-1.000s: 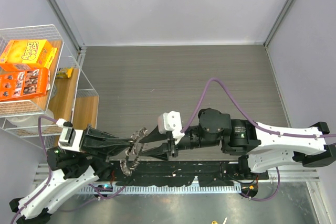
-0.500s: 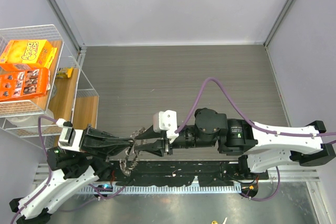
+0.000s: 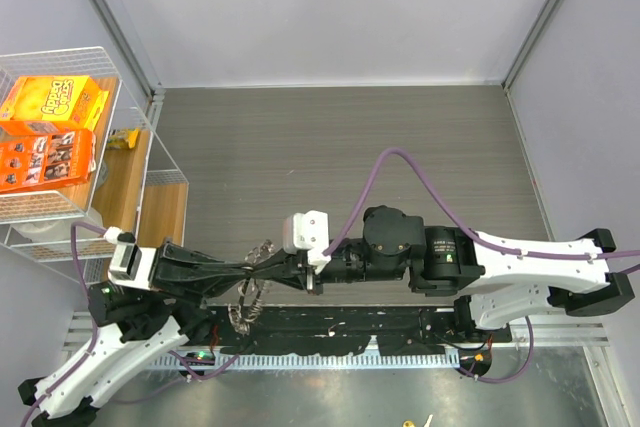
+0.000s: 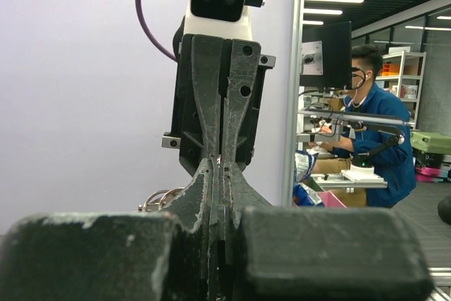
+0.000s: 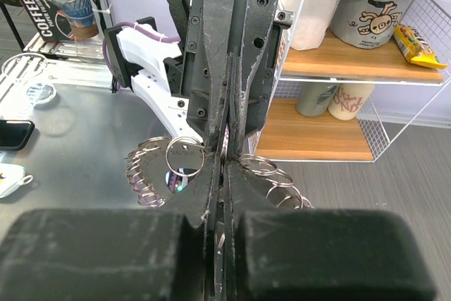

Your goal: Put the keys on the keyring

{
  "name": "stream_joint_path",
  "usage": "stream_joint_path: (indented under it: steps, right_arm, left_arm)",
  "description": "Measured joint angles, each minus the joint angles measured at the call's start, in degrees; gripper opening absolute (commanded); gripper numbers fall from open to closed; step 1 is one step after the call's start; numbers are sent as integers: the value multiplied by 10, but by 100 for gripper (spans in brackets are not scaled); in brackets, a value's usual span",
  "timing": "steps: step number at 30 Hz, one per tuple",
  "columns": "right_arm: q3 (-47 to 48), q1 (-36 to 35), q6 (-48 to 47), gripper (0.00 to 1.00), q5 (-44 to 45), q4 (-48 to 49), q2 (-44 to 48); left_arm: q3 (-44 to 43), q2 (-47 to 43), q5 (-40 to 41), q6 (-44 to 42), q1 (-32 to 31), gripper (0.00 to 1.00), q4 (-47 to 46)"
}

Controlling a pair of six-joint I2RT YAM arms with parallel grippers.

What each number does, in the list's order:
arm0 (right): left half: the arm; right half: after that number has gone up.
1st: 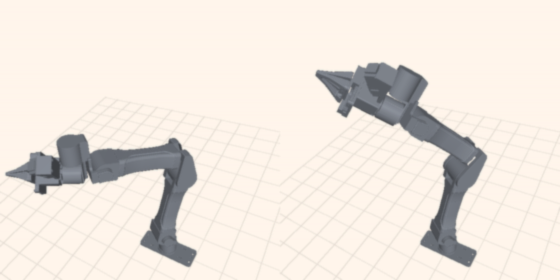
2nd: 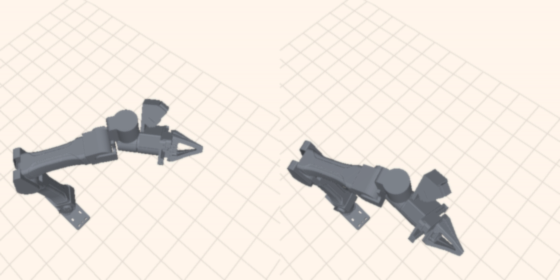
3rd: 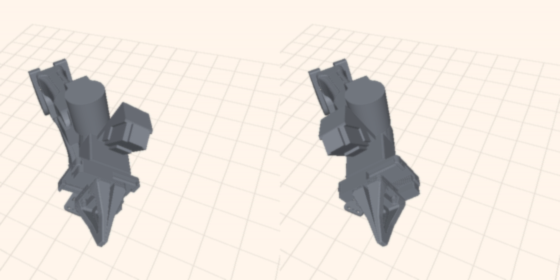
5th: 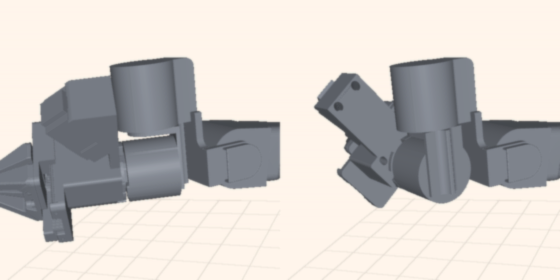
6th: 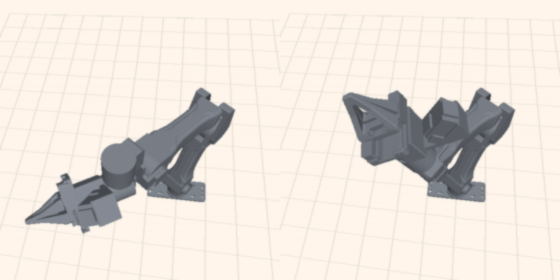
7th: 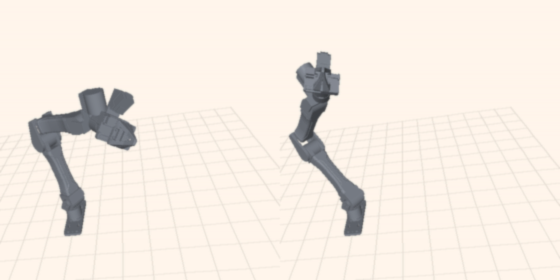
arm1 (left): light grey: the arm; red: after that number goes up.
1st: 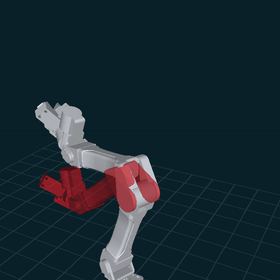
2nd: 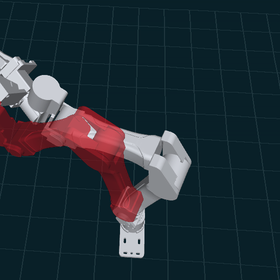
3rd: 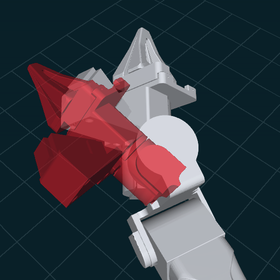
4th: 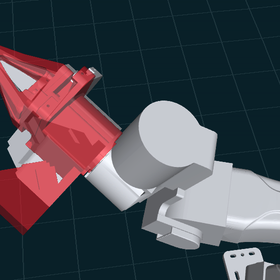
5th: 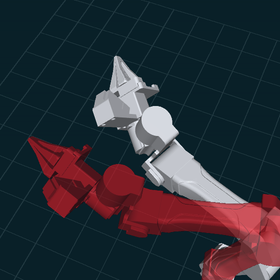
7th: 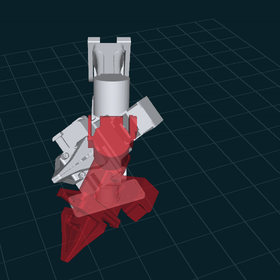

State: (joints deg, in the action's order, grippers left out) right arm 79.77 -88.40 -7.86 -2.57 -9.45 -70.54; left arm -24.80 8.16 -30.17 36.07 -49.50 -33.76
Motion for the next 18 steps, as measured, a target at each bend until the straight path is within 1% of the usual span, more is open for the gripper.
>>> stream_joint_path:
  steps: [5, 6, 8, 10, 14, 18]
  right_arm:
    - [11, -2, -6, 5, 6, -13, -5]
    - [16, -3, -7, 5, 7, -21, -6]
    - [24, -3, -9, 6, 8, -38, -8]
    - [33, -3, -9, 5, 8, -62, -9]
    - [64, -3, -2, 6, 8, -133, -9]
    - [110, 0, 18, 6, 2, -214, -9]
  left_arm:
    - [0, -7, 4, 0, 0, 0, 6]
    - [0, -8, 4, 0, 0, 2, 11]
    - [-4, -10, 4, 0, 0, 12, 30]
    - [-19, -10, 0, 0, 0, 23, 70]
    - [-59, -13, -12, 0, 0, 35, 145]
    - [-127, -13, -28, -10, 0, 45, 238]
